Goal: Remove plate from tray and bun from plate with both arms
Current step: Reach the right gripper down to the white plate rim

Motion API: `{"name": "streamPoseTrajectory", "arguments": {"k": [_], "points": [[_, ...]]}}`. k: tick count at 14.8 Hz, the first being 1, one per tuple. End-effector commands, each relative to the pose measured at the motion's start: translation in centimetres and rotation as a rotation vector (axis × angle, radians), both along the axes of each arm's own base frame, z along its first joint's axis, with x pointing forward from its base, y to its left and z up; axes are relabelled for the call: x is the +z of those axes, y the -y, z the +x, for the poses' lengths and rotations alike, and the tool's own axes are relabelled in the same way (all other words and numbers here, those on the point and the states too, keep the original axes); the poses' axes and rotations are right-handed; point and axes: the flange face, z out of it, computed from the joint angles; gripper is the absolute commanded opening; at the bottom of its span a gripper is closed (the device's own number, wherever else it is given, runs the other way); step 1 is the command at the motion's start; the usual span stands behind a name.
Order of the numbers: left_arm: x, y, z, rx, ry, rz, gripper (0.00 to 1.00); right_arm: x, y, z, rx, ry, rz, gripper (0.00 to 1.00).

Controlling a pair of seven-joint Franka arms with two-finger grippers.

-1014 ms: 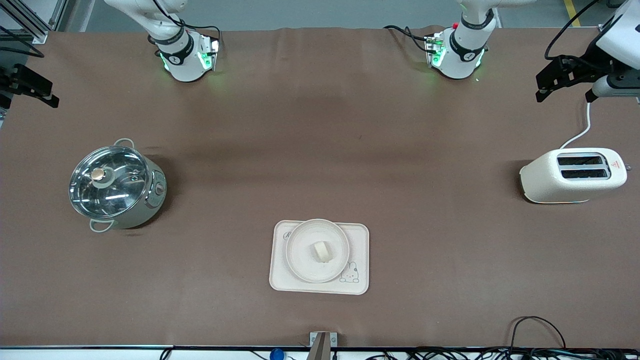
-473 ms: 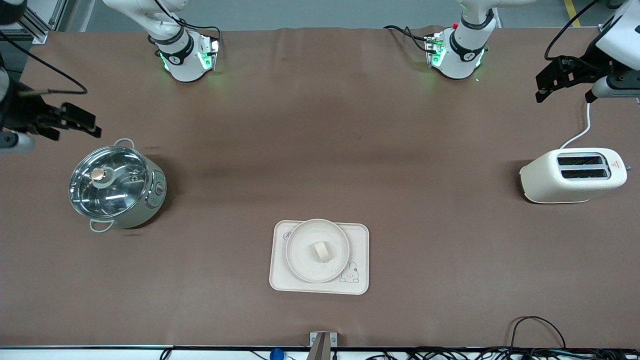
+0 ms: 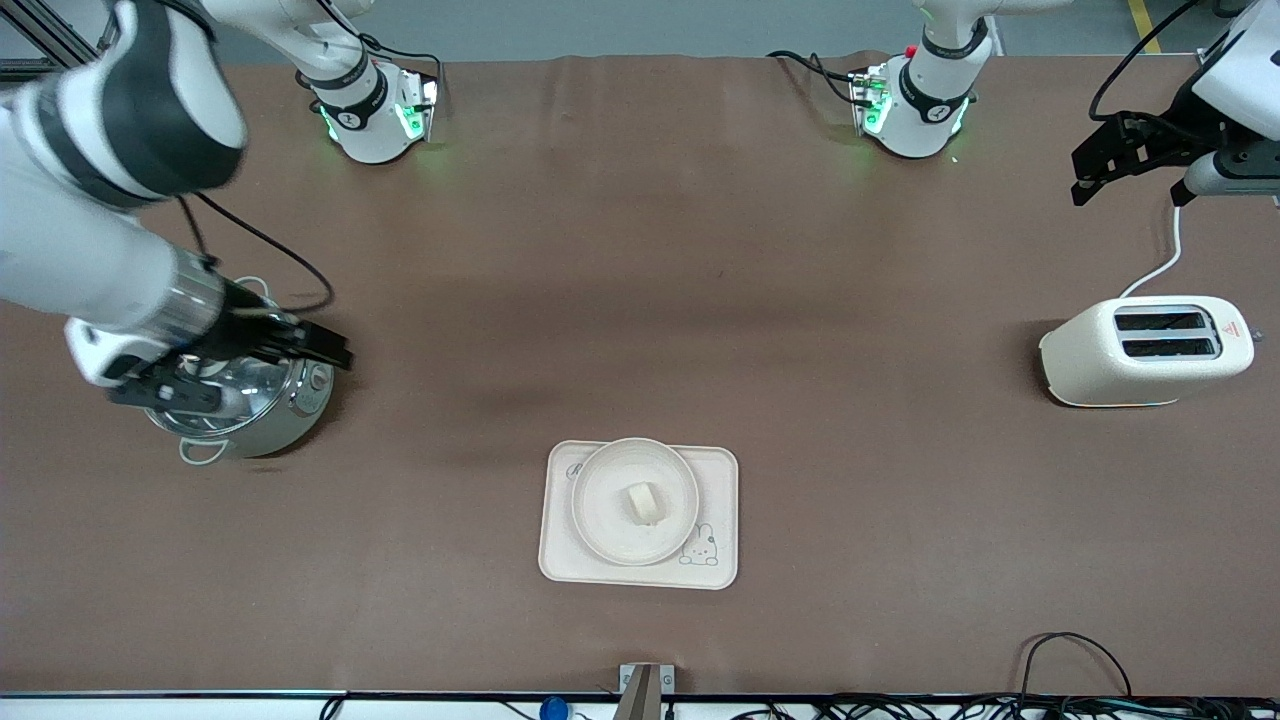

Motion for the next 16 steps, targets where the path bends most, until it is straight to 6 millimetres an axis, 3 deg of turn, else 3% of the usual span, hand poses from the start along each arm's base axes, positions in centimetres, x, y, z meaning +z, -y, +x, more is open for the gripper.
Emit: {"name": "streamPoseTrajectory", "arguments": {"k": [1,4,9,13,16], "points": [[0.4,0.1,0.0,-0.017,-0.006,-0.001,1.0,-4.3,-4.5,1.5,-0.089,-0.002,0.017,1.0],[0.3,0.3,0.1,-0.022,-0.007,-0.001,1.0,-9.2,-9.8,2.3,-0.154,0.018,0.03,1.0],[-0.2,0.6,0.4,-0.025,-0.018,0.0,1.0,-16.9,-15.9,2.8,-0.254,0.033,0.05,1.0],[-0.2,0.8,0.4,-0.028,-0.018,0.0,1.0,-21.3,-19.1,4.5,-0.338,0.129,0.116,1.0],[-0.2,0.7,0.4,-0.029,-0.018,0.0,1.0,-23.7,-20.2,5.3,-0.338,0.145,0.127,1.0]]}}
